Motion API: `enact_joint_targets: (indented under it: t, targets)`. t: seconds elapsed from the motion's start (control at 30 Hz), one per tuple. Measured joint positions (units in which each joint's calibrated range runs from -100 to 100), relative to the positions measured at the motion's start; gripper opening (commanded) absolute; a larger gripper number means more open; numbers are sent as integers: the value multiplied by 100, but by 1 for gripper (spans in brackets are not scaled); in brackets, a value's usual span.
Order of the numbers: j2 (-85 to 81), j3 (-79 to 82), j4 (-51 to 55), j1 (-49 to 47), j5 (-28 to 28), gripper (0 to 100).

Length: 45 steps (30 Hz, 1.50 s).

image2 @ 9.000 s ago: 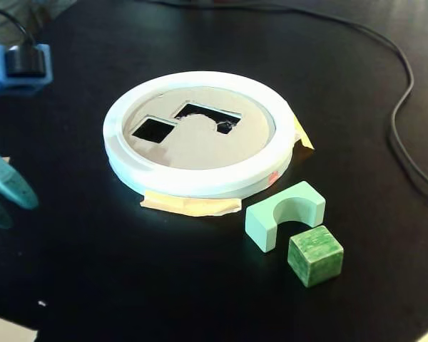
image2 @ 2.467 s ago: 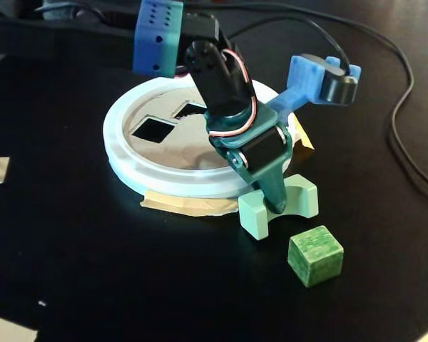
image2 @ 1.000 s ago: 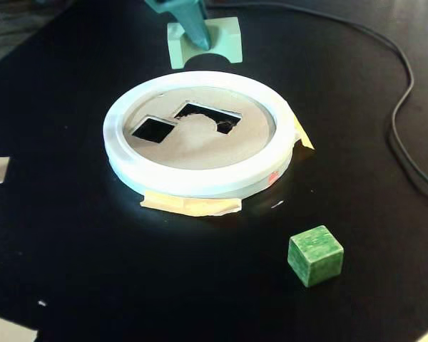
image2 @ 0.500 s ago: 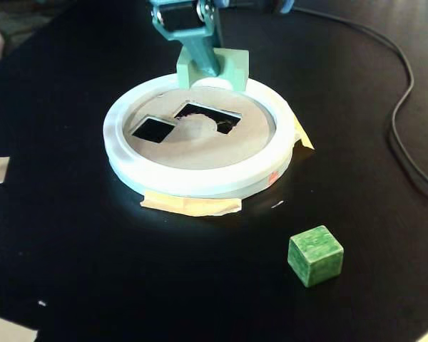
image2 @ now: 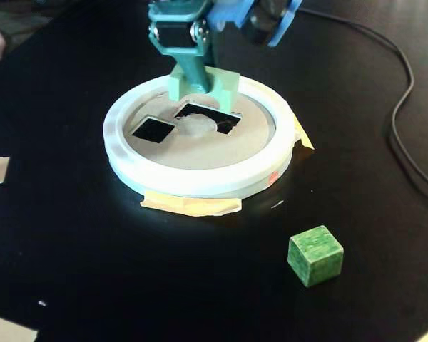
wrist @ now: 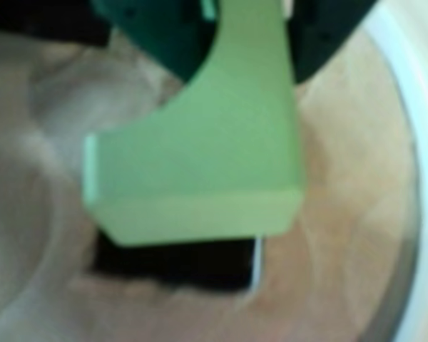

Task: Pick up the U shape block and drop it in corresponding U shaped hole

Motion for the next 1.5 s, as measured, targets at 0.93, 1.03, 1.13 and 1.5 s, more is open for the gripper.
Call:
enact_joint_targets:
  t: [0.93,1.03,1.13,1.5]
  targets:
    - [544,0,-485,-30,-63,56]
    - [544,0,-572,-30,-63,56]
    - [544,0,-572,-30,-44,57]
    - [312,0,-572,-30,83,57]
